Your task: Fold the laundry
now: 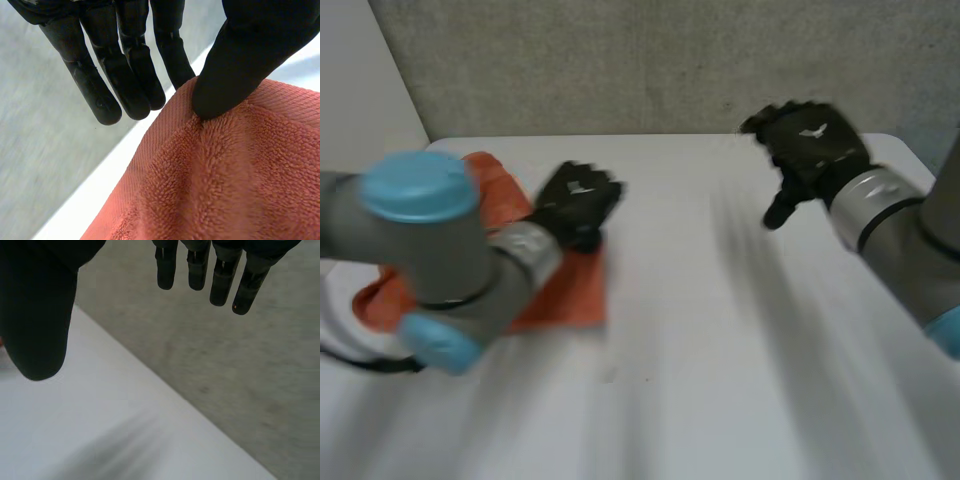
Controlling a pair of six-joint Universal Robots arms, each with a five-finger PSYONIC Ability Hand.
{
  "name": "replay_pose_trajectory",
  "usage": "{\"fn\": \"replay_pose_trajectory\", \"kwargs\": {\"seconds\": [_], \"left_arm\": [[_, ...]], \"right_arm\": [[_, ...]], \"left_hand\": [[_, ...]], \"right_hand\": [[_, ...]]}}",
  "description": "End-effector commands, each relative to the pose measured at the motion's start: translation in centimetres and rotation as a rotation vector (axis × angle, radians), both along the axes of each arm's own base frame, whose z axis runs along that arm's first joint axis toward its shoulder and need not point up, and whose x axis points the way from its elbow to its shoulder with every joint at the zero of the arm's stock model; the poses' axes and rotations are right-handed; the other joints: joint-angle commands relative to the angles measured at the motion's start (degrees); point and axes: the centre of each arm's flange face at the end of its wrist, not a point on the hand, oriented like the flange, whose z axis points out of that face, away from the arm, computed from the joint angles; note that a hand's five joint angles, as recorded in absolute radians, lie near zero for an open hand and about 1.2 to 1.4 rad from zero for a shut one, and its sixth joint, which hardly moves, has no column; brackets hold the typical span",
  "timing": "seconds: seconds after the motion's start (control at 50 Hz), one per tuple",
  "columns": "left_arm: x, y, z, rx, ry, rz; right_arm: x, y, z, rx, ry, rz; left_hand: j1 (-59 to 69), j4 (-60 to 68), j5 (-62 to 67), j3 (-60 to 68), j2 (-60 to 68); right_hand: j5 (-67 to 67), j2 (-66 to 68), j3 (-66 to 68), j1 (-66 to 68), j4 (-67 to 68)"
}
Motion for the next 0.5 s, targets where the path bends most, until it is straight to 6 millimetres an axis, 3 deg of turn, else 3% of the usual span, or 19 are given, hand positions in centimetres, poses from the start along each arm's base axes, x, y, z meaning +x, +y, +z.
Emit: {"fn": "replay_pose_trajectory", "kwargs": {"seconds": [0.02, 0.16, 0.28, 0.3, 0.32, 0.36, 0.44, 0.5], "left_arm": [[-8.6, 3.5, -2.0, -0.050, 0.069, -0.163], [-13.0, 6.5, -3.7, -0.113, 0.131, -0.266], [-14.2, 8.0, -4.6, -0.117, 0.144, -0.317], [-14.2, 8.0, -4.7, -0.118, 0.145, -0.315], [-14.1, 8.1, -4.8, -0.117, 0.144, -0.317], [-13.8, 8.3, -5.0, -0.110, 0.135, -0.318], [-12.8, 8.4, -3.8, -0.120, 0.141, -0.309], [-11.0, 7.0, -2.1, -0.135, 0.150, -0.260]], "right_arm": [[-3.9, -2.9, 2.1, -0.055, -0.028, -0.156], [-6.2, -4.0, 4.0, -0.108, -0.048, -0.228], [-6.6, -4.0, 4.4, -0.120, -0.051, -0.237], [-6.6, -4.0, 4.4, -0.119, -0.051, -0.237], [-6.6, -4.0, 4.4, -0.119, -0.051, -0.237], [-6.6, -4.0, 4.4, -0.119, -0.051, -0.237], [-6.6, -4.0, 4.3, -0.116, -0.050, -0.239], [-6.4, -3.9, 4.1, -0.110, -0.048, -0.231]], "left_hand": [[14.3, 11.7, 16.2, 11.8, 11.7], [14.3, 11.7, 16.2, 11.8, 11.7], [14.3, 11.7, 16.2, 11.8, 11.7], [6.8, 4.3, 8.7, 4.3, 4.2], [-25.0, -27.6, -23.2, -27.6, -27.7], [-52.3, -54.9, -50.5, -54.9, -55.0], [-55.7, -58.3, -53.8, -58.2, -58.3], [-55.7, -58.3, -53.8, -58.2, -58.3]], "right_hand": [[-3.5, -2.4, -2.0, -1.0, -3.2], [-3.5, -2.4, -2.0, -1.0, -3.2], [-3.5, -2.4, -2.0, -1.0, -3.2], [-3.5, -2.4, -2.0, -1.0, -3.2], [-3.5, -2.4, -2.0, -1.0, -3.2], [-3.5, -2.4, -2.0, -1.0, -3.2], [-3.5, -2.4, -2.0, -1.0, -3.2], [-3.5, -2.4, -2.0, -1.0, -3.2]]}}
